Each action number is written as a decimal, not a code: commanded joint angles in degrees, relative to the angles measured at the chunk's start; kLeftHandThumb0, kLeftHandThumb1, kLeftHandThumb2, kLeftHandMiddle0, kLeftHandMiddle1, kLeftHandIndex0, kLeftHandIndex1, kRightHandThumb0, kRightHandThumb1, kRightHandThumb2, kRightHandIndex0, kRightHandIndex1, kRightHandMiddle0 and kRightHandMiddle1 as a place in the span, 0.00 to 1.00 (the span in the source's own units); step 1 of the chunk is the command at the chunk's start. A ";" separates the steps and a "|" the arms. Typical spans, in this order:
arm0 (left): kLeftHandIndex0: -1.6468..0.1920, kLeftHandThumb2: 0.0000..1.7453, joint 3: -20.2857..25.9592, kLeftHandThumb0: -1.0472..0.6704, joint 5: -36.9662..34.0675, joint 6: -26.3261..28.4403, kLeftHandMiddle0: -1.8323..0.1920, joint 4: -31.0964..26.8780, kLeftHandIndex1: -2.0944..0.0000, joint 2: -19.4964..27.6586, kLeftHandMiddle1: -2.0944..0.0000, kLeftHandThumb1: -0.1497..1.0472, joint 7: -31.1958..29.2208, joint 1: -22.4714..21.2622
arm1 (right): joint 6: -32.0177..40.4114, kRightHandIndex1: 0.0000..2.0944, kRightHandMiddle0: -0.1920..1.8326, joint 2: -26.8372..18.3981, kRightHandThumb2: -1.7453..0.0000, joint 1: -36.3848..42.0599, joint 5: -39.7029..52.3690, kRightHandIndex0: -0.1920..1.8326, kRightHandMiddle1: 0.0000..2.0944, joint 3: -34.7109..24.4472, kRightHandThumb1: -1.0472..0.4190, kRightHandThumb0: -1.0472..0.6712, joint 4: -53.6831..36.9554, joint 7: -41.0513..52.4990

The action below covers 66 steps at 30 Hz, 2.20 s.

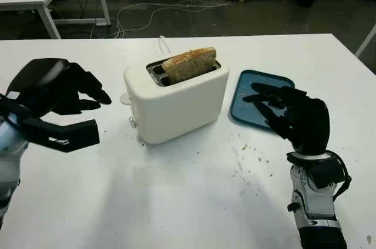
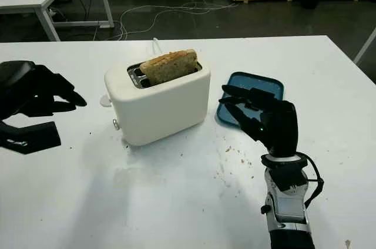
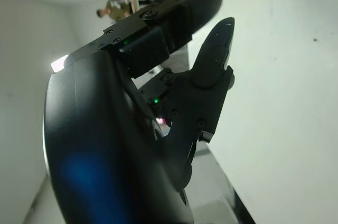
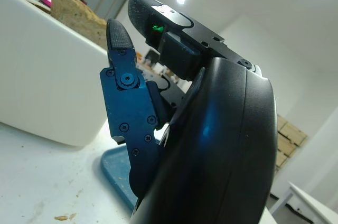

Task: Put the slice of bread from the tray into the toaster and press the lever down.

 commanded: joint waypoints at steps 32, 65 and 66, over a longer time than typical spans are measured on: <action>0.30 0.00 -5.49 0.51 4.82 -6.42 0.34 10.39 1.00 -1.17 0.43 0.84 5.05 -5.91 | -0.41 0.29 0.62 0.65 0.94 -0.23 0.69 0.57 0.00 0.19 0.09 0.44 0.68 0.40; 0.32 0.00 -9.23 0.53 5.42 -6.62 0.37 14.65 1.00 -1.81 0.37 0.87 3.72 -5.87 | -0.32 0.29 0.62 0.80 0.93 0.14 0.25 0.57 0.00 0.00 0.09 0.43 0.64 -0.05; 0.32 0.00 -9.19 0.53 5.26 -6.62 0.38 14.68 1.00 -1.86 0.37 0.87 3.69 -5.87 | -0.37 0.29 0.62 0.79 0.93 0.15 0.14 0.57 0.00 -0.03 0.09 0.43 0.64 -0.12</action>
